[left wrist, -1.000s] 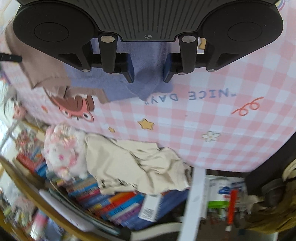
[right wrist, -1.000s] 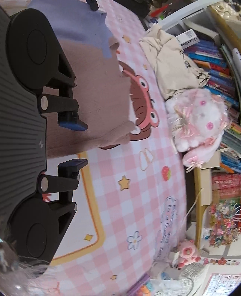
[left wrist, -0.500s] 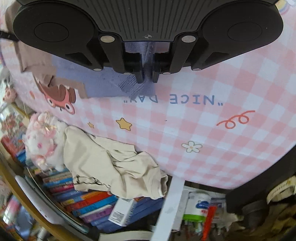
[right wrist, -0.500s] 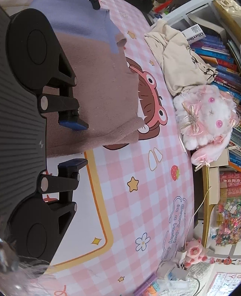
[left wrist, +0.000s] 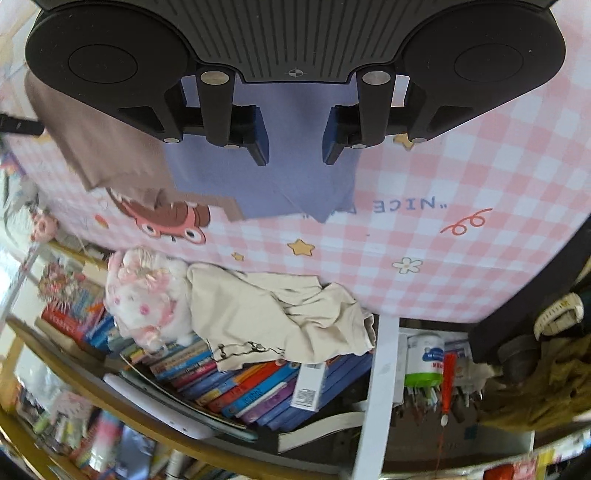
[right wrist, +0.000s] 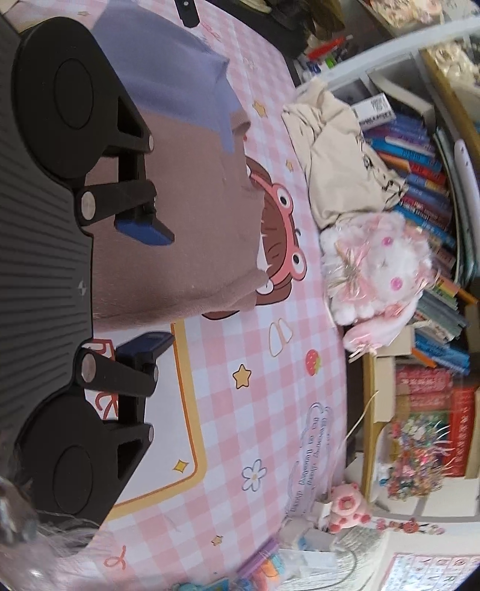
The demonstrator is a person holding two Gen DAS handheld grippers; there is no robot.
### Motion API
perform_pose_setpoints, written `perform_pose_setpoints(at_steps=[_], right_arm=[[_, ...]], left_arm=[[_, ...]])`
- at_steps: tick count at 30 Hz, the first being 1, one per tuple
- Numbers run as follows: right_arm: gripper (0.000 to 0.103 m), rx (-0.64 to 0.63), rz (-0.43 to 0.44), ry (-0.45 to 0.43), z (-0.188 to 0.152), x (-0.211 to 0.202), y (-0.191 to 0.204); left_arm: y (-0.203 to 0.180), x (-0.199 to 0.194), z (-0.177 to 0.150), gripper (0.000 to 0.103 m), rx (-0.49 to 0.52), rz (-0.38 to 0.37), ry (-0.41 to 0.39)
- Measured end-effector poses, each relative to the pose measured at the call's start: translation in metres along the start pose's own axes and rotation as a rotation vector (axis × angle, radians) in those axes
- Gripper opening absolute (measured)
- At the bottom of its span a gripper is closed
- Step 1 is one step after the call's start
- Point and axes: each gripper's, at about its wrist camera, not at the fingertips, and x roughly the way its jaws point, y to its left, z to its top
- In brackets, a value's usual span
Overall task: Fold clothes
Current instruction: 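Open both grippers and release the folded hem onto the sweater, then move both grippers to the lavender and mauve side edges of the sweater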
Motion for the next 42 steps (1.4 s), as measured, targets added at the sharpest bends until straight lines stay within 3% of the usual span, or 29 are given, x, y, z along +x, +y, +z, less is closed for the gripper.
perform_pose_setpoints(at_steps=[2, 7, 11, 15, 17, 24, 36, 42], right_arm=[[0.063, -0.029, 0.001, -0.006, -0.004, -0.007, 0.001], [0.069, -0.065, 0.024, 0.023, -0.026, -0.02, -0.005], [0.072, -0.033, 0.083, 0.067, -0.036, -0.025, -0.015], [0.073, -0.071, 0.105, 0.076, -0.044, -0.031, -0.019], [0.073, -0.08, 0.12, 0.082, -0.047, -0.033, -0.021], [0.074, -0.119, 0.144, 0.099, -0.055, -0.037, -0.029], [0.075, -0.149, 0.177, 0.094, -0.062, -0.046, -0.04], [0.075, -0.154, 0.189, 0.097, -0.064, -0.045, -0.041]], left_arm=[[-0.01, -0.009, -0.007, 0.044, 0.004, 0.011, -0.001], [-0.041, -0.025, -0.028, 0.056, 0.017, 0.02, 0.012], [-0.064, -0.028, -0.042, 0.056, 0.047, 0.051, 0.042], [-0.075, -0.033, -0.051, 0.057, 0.008, 0.052, 0.058], [-0.08, -0.036, -0.056, 0.064, -0.008, 0.057, 0.059], [-0.096, -0.044, -0.073, 0.071, -0.036, 0.103, 0.067], [-0.098, -0.039, -0.093, 0.072, -0.201, 0.115, 0.151], [-0.082, -0.034, -0.1, 0.073, -0.365, 0.094, 0.188]])
